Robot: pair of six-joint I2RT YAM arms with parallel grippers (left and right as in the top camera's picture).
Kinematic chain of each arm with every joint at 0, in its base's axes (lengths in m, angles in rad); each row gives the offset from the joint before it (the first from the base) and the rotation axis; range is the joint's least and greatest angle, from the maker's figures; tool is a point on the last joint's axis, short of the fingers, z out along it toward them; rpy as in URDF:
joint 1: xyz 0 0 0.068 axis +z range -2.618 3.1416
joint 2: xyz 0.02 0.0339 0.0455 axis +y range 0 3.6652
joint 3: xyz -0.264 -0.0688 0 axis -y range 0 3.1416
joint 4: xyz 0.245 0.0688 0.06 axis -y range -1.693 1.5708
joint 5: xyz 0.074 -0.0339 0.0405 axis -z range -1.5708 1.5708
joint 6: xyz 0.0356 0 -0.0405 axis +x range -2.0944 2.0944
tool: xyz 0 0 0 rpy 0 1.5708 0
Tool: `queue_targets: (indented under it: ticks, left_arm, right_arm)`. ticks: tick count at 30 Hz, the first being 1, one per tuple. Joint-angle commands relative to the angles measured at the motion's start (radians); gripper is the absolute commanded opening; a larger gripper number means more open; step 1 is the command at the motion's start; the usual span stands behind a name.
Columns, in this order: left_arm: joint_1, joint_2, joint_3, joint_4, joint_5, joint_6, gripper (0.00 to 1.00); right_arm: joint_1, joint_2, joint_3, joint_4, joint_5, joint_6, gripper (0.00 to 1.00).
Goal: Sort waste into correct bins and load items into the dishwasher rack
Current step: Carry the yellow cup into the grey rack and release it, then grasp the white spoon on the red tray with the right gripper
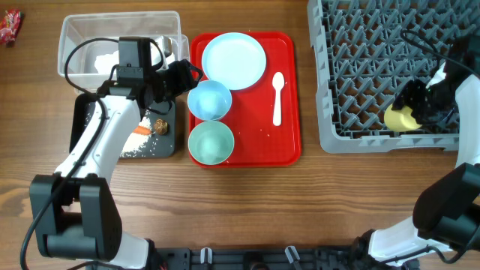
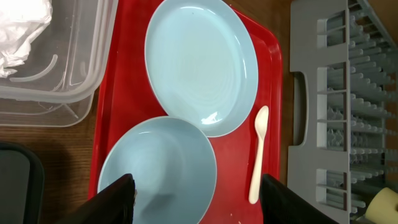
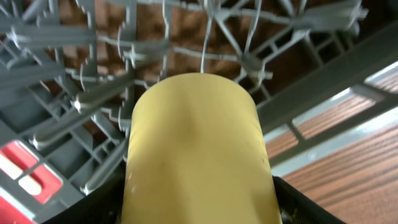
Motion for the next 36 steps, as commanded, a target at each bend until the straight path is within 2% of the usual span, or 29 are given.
queue_targets:
  ticks: [1,5,6,8,10,21,25,27,33,36]
  left_arm:
    - [0.002,0.01,0.012,0.0,-0.016,0.024,0.64]
    - [0.002,0.01,0.012,0.0,-0.016,0.024,0.64]
    - [0.002,0.01,0.012,0.0,-0.016,0.023,0.64]
    - [0.002,0.01,0.012,0.0,-0.016,0.023,0.64]
    - [0.002,0.01,0.012,0.0,-0.016,0.023,0.64]
    - [0.002,0.01,0.012,-0.004,-0.016,0.024,0.64]
    - [0.002,0.01,0.012,-0.004,-0.016,0.024,0.66]
    - [0.002,0.01,0.012,-0.004,-0.016,0.023,0.68]
    - [0.002,0.008,0.013,-0.028,-0.011,0.026,0.8]
    - [0.002,-0.012,0.013,-0.041,0.092,0.133,0.8]
  right_arm:
    - [0.006,0.03,0.012,0.008,0.024,0.015,0.5]
    - [0.006,0.043,0.01,0.003,0.024,0.015,0.52]
    - [0.006,0.043,0.01,0.006,0.024,0.015,0.66]
    - [0.006,0.043,0.01,0.009,0.024,0.015,0.73]
    - [0.006,0.043,0.01,0.01,0.024,0.015,0.86]
    - [0.006,0.043,0.022,0.006,0.024,0.014,0.96]
    - [0.006,0.031,0.144,-0.06,-0.002,0.004,1.0]
    - [0.015,0.011,0.226,-0.082,-0.08,-0.04,1.0]
    - [0.173,-0.048,0.298,-0.056,-0.208,-0.066,1.0]
    - [0.311,-0.043,0.292,-0.016,-0.214,-0.069,1.0]
